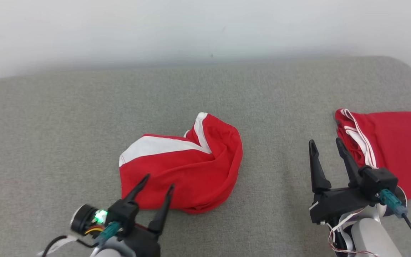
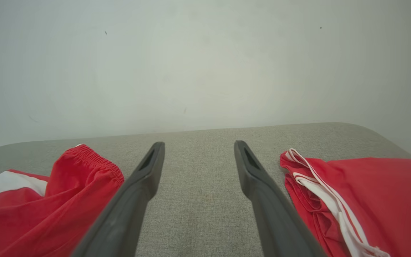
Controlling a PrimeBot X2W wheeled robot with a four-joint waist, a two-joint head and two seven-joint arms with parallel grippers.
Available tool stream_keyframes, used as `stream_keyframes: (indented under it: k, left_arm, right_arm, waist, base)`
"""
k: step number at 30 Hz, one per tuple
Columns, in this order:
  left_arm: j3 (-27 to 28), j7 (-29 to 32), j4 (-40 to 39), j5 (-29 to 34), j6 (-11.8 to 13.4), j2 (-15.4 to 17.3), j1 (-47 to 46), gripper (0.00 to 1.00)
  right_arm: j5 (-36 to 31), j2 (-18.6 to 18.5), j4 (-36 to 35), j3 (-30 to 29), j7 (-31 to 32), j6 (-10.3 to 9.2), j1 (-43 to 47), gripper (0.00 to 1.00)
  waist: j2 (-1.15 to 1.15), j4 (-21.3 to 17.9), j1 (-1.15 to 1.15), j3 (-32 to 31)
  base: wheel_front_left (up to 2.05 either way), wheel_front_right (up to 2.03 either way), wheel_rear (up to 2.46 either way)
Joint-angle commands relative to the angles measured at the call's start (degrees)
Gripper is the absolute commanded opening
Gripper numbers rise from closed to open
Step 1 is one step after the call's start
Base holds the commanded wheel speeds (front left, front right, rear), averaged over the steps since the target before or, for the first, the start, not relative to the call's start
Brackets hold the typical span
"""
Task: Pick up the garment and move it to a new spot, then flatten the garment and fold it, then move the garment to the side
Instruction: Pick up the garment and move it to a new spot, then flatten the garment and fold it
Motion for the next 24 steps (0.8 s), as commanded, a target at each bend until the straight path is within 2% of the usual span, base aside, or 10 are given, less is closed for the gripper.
stream_keyframes:
  k: [1,12,18,24]
  left_arm:
    - [1.6,-0.2,-0.5,-0.3,0.6,0.8,2.2,1.00]
    - [15.5,-0.2,-4.3,-3.2,3.9,0.9,12.5,1.00]
    - [20.4,-0.2,-6.5,-1.9,3.4,-0.5,16.2,1.00]
    - [22.3,-0.2,-7.5,-0.5,2.1,-2.0,16.8,1.00]
  right_arm:
    - [0.4,0.2,0.3,0.2,-0.1,-0.04,1.1,1.00]
    - [0.5,1.0,1.5,2.2,-0.1,-0.04,3.4,1.00]
    - [1.0,0.1,3.0,3.0,0.0,-0.05,2.8,1.00]
    - [1.1,-1.3,4.5,3.9,-0.1,-0.04,-0.1,1.00]
  waist:
    - [0.00,1.6,0.01,-2.3]
    - [0.00,3.1,0.01,-5.4]
    - [0.00,5.0,0.01,-4.8]
    - [0.00,8.8,0.01,-3.2]
  base:
    - [0.00,0.00,0.00]
    - [0.00,0.00,0.00]
    - [0.00,0.00,0.00]
    - [0.00,0.00,0.00]
